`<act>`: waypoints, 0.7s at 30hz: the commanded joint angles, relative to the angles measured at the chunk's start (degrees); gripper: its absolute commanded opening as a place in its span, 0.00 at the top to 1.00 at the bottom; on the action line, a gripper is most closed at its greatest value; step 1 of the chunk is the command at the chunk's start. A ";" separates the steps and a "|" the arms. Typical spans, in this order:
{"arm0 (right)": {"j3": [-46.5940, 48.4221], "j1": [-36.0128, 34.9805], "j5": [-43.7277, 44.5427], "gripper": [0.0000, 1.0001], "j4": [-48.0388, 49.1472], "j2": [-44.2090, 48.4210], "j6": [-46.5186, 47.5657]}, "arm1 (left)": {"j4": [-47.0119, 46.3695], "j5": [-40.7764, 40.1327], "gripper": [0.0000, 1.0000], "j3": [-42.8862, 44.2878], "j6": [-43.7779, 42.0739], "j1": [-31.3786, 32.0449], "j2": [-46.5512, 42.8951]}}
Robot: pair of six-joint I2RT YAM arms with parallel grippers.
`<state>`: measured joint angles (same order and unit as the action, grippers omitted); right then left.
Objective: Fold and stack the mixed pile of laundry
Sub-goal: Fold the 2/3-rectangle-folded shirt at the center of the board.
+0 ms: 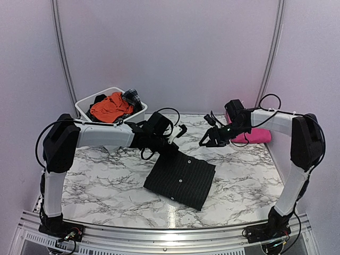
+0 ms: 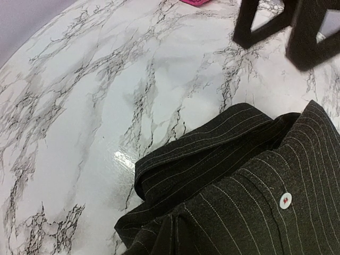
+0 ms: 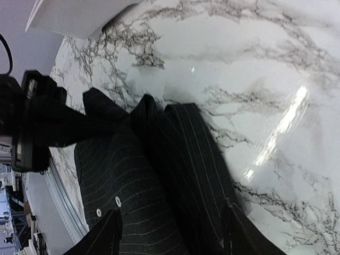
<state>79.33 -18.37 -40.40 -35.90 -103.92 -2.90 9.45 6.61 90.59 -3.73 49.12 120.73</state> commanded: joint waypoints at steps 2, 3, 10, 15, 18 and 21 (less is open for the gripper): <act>-7.75 0.35 -4.72 0.37 0.53 1.87 1.98 | -3.12 0.68 1.00 1.25 0.76 -0.43 1.10; -9.27 0.38 -5.17 0.36 0.95 2.29 1.95 | -3.05 0.68 1.00 1.07 0.82 -0.43 1.04; -15.92 0.37 -8.05 0.37 1.63 5.04 2.52 | -3.21 0.75 1.00 0.42 0.91 -0.43 1.00; -14.53 0.40 -8.18 0.66 -0.21 6.73 2.81 | -3.29 0.31 1.00 0.38 1.14 -0.47 0.35; -12.64 0.37 -8.28 0.82 -2.56 7.81 2.81 | -3.26 0.24 1.00 0.32 1.30 -0.59 -0.63; -11.00 0.35 -7.62 1.00 -4.67 8.81 2.81 | -3.21 0.44 1.00 0.44 1.55 -0.86 -1.53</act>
<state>64.51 -18.35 -47.59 -37.69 -97.54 -0.40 7.86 6.98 90.59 -2.76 48.95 120.84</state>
